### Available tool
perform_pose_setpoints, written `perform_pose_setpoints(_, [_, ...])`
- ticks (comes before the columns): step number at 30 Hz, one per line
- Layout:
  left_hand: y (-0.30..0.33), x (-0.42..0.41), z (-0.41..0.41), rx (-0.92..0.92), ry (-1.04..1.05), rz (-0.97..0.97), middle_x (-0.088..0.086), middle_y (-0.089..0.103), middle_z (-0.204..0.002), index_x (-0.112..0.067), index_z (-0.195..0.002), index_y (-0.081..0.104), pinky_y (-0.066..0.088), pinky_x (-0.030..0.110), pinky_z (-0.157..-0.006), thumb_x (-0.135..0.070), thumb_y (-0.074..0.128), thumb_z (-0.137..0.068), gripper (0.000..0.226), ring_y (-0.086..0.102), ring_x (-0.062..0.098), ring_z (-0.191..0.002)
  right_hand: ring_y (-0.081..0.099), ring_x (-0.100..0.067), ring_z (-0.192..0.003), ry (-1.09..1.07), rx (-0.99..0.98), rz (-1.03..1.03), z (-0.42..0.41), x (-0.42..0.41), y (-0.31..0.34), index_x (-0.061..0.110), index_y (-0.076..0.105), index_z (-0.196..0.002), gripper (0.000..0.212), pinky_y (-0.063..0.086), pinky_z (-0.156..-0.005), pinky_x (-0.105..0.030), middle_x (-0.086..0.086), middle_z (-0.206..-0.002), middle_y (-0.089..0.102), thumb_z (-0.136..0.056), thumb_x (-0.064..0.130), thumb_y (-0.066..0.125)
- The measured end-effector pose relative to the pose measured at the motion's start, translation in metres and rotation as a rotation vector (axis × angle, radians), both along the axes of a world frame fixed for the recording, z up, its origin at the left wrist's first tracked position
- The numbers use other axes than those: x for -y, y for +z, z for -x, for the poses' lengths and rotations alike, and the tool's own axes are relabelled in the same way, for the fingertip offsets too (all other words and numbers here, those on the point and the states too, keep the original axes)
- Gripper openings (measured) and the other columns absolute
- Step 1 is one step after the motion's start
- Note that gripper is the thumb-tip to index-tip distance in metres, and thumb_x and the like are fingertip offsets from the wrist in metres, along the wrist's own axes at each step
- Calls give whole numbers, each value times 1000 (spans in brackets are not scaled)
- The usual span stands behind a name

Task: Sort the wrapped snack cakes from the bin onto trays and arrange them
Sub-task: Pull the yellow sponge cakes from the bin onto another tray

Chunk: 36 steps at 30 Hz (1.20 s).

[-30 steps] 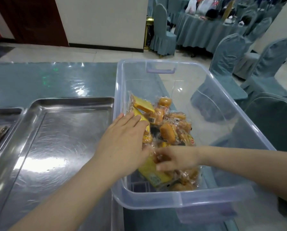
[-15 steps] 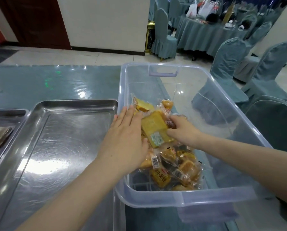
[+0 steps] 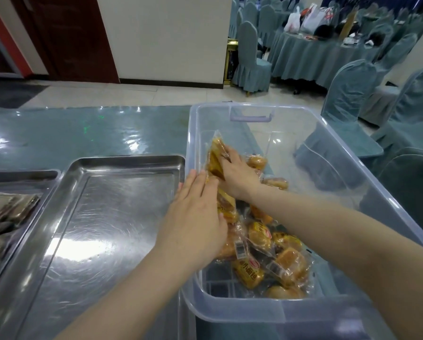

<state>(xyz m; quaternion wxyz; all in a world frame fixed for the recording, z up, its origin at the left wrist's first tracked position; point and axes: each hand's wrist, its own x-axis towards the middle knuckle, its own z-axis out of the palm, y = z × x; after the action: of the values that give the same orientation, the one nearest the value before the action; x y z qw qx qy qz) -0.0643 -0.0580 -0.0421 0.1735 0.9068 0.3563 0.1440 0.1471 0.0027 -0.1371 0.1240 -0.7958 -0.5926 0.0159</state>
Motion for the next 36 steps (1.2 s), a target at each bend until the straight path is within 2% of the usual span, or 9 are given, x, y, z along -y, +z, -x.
perform_pose_setpoints(4, [-2,-1,0,0,8,-2,-6,-2,-158,-26,-149,8,-9,28,-107,-35,43,-94,66,-12,9,-142,-4,-34,-145,-11,-111,244,-10,-9,-2,35,-7,-148,101,12,-112,-62,4,-157,-16,-77,63,58])
perform_pose_setpoints(7, [-1,-2,-1,-7,3,-15,-6,0,-158,-26,-148,11,-7,28,-109,-37,45,-92,66,-10,10,-143,-19,-29,-144,8,-88,441,-15,-13,-3,34,-13,-148,120,1,-111,-63,7,-154,-30,-65,67,67])
perform_pose_setpoints(12, [-1,-2,-1,-55,-5,-31,-4,3,-158,-26,-146,21,0,33,-113,-37,46,-90,63,-13,12,-143,-30,-35,-139,-30,54,358,-2,-18,-19,28,-15,-149,125,-4,-107,-68,-4,-151,-37,-65,70,67])
perform_pose_setpoints(15, [0,-3,-2,-81,-1,-30,-3,8,-158,-26,-144,26,7,39,-118,-36,46,-89,59,-13,13,-143,-22,-43,-140,-138,-1,283,2,-24,-22,30,5,-149,104,2,-106,-70,-7,-154,-28,-72,62,67])
perform_pose_setpoints(17, [0,-3,-3,-86,4,-32,-3,12,-157,-25,-142,30,9,41,-118,-36,46,-90,55,-11,13,-144,5,-46,-141,-168,-76,173,0,-26,-20,30,40,-136,70,20,-107,-67,-8,-157,-3,-75,50,69])
perform_pose_setpoints(19, [0,-3,-3,-88,6,-40,-3,16,-156,-25,-139,34,11,42,-118,-36,46,-89,52,-10,13,-144,42,-37,-120,-201,-124,69,-4,-26,-17,27,61,-105,33,43,-95,-54,-5,-144,26,-76,37,71])
perform_pose_setpoints(21, [0,-3,-3,-90,3,-40,-3,18,-155,-24,-138,36,12,42,-118,-36,46,-89,51,-9,14,-144,54,-23,-90,-239,-179,22,-9,-23,-13,26,60,-85,15,52,-79,-41,-2,-126,40,-76,27,72])
perform_pose_setpoints(28, [-2,-5,-4,-91,2,-52,-3,23,-154,-22,-137,38,13,40,-117,-36,47,-88,52,-7,15,-144,52,-16,-66,-314,-301,-82,-24,-11,18,20,58,-63,18,33,-47,-23,-6,-97,58,-72,5,56])
perform_pose_setpoints(36, [-2,-9,-3,-52,-59,-10,-4,25,-153,-26,-138,39,5,37,-115,-38,51,-87,54,-6,17,-144,56,-23,-70,-230,-394,-185,-2,28,74,9,60,-63,15,50,-57,-30,-5,-85,54,-70,-2,53])
